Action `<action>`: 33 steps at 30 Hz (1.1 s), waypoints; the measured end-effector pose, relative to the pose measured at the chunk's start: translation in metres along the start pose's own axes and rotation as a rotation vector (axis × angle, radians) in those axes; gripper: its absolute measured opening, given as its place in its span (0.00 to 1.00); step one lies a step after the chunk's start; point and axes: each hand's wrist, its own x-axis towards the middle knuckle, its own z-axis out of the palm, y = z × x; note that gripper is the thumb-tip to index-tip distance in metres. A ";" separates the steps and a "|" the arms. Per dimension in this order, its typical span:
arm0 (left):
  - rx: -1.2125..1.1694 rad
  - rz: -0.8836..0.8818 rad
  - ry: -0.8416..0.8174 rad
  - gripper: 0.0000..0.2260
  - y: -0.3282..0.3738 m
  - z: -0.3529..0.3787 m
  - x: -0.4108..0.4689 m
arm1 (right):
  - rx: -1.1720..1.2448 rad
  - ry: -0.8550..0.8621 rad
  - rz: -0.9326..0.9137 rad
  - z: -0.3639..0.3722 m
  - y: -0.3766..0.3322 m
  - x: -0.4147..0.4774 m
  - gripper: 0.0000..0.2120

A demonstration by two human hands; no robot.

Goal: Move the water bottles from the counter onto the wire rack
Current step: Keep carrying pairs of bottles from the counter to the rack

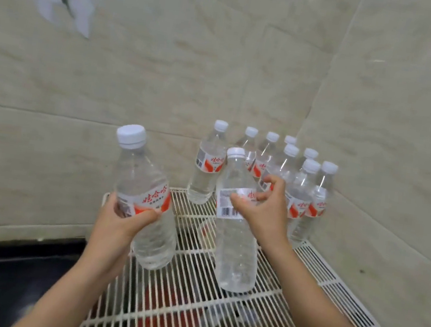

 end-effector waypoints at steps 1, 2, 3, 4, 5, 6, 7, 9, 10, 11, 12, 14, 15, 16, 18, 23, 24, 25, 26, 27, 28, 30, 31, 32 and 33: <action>0.011 0.004 0.004 0.26 0.001 0.001 0.001 | 0.011 0.033 -0.026 0.009 0.005 0.007 0.30; 0.015 0.005 0.011 0.24 0.003 0.003 0.001 | 0.023 0.063 -0.052 0.018 0.011 0.014 0.31; 0.017 0.005 0.016 0.24 0.004 0.004 0.002 | 0.039 0.093 -0.068 0.025 0.016 0.021 0.32; 0.021 0.005 0.021 0.25 0.006 0.006 0.002 | 0.063 0.124 -0.073 0.032 0.021 0.028 0.33; 0.029 0.007 0.031 0.26 0.007 0.008 0.003 | 0.079 0.151 -0.071 0.038 0.025 0.037 0.33; 0.036 0.010 0.045 0.27 0.007 0.010 0.004 | 0.079 0.180 -0.068 0.043 0.029 0.045 0.33; 0.046 0.016 0.060 0.27 0.007 0.011 0.005 | 0.060 0.209 -0.063 0.048 0.033 0.052 0.32; 0.063 0.027 0.076 0.27 0.007 0.016 0.007 | 0.007 0.247 -0.053 0.057 0.040 0.069 0.28; 0.076 0.029 0.084 0.27 0.006 0.018 0.008 | -0.013 0.255 -0.048 0.060 0.043 0.077 0.27; 0.090 0.031 0.092 0.25 0.006 0.022 0.008 | -0.022 0.260 -0.046 0.062 0.047 0.083 0.25; 0.111 0.038 0.105 0.24 0.005 0.028 0.011 | -0.018 0.261 -0.039 0.062 0.054 0.090 0.24; 0.130 0.036 0.106 0.20 0.004 0.035 0.013 | -0.018 0.267 -0.025 0.064 0.064 0.095 0.24; 0.137 0.037 0.107 0.19 0.003 0.035 0.015 | -0.007 0.270 -0.014 0.065 0.067 0.094 0.25; 0.144 0.044 0.113 0.18 0.002 0.035 0.016 | 0.022 0.275 -0.009 0.066 0.069 0.092 0.27; 0.156 0.051 0.119 0.19 0.000 0.039 0.020 | 0.130 0.273 0.014 0.066 0.071 0.089 0.33; 0.164 0.046 0.109 0.18 -0.012 0.063 0.027 | 0.084 0.126 0.128 0.069 0.094 0.070 0.46; 0.171 0.045 0.106 0.18 -0.013 0.067 0.027 | 0.041 0.105 0.158 0.070 0.098 0.068 0.44; 0.183 0.048 0.104 0.17 -0.015 0.070 0.028 | 0.019 0.091 0.178 0.069 0.100 0.068 0.42; 0.195 0.050 0.106 0.16 -0.017 0.073 0.030 | 0.013 0.079 0.193 0.068 0.101 0.070 0.41; 0.203 0.051 0.106 0.16 -0.019 0.076 0.032 | 0.011 0.068 0.204 0.067 0.100 0.072 0.40; 0.208 0.052 0.106 0.16 -0.021 0.078 0.034 | 0.005 0.066 0.210 0.066 0.099 0.074 0.40; 0.214 0.050 0.097 0.18 -0.025 0.083 0.038 | -0.022 0.091 0.219 0.066 0.098 0.074 0.39; 0.216 0.052 0.092 0.19 -0.026 0.086 0.041 | -0.034 0.111 0.224 0.065 0.097 0.073 0.39; 0.225 0.058 0.087 0.19 -0.026 0.090 0.044 | -0.043 0.131 0.229 0.065 0.097 0.072 0.39; 0.239 0.065 0.083 0.20 -0.026 0.094 0.048 | -0.051 0.147 0.236 0.065 0.096 0.071 0.39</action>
